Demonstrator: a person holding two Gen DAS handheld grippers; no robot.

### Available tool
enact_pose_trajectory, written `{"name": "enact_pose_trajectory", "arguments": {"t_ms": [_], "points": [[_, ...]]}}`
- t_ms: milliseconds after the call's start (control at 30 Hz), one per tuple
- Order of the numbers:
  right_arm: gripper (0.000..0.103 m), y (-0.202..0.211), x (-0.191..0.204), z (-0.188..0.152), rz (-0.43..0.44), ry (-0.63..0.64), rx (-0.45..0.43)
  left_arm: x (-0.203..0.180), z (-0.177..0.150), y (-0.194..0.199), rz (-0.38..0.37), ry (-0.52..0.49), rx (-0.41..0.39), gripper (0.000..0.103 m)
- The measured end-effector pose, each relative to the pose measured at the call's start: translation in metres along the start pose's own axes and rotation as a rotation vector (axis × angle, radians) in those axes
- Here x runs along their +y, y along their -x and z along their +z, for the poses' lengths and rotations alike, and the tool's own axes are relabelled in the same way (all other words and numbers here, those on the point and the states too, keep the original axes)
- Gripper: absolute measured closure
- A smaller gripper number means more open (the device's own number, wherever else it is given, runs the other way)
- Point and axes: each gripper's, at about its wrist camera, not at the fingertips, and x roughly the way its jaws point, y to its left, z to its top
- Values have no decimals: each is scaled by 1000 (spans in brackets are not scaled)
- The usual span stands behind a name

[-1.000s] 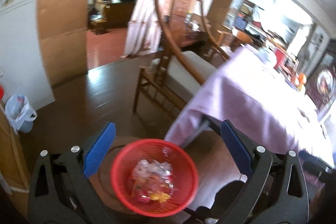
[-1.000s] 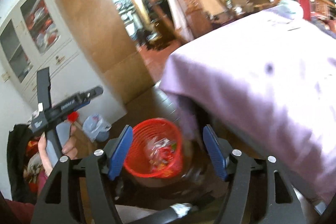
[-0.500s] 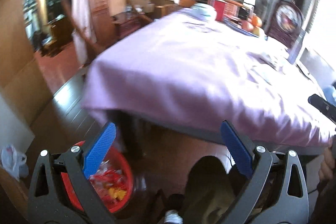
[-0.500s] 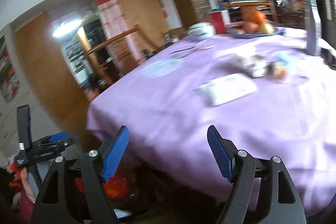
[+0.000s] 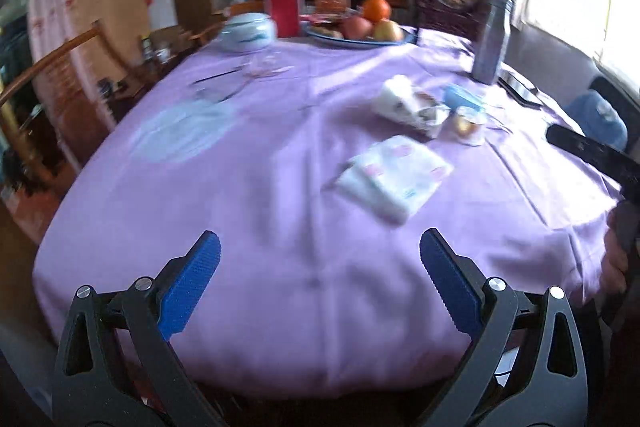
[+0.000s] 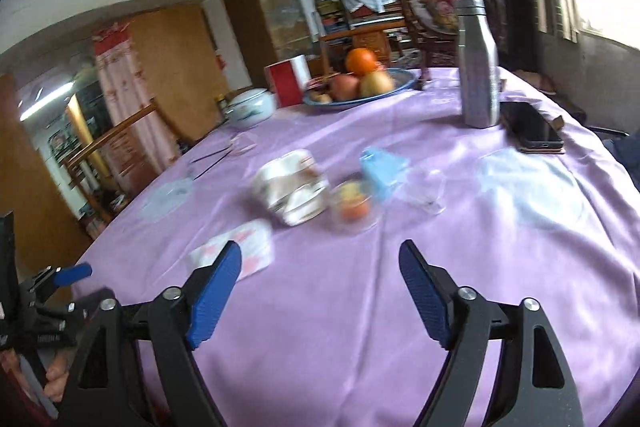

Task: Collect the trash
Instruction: 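Bring both tools back over the table, then reach the right tool toward the clear cup with fruit pieces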

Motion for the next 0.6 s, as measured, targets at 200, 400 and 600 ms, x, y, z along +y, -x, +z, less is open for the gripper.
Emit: {"name": "enact_pose_trajectory", "arguments": {"t_ms": [200,400,600], "points": [[22,-25,-21,9,-67,-18,22,-42,22,-49,-42,-83,71,7],[21,-34,-33,9,-21,-80,72,-62,34,-88,-72,-108,151,7],[21,-39,-28,8,-14,-63,105,-65,45,-121,-65,-89,270,7]]}}
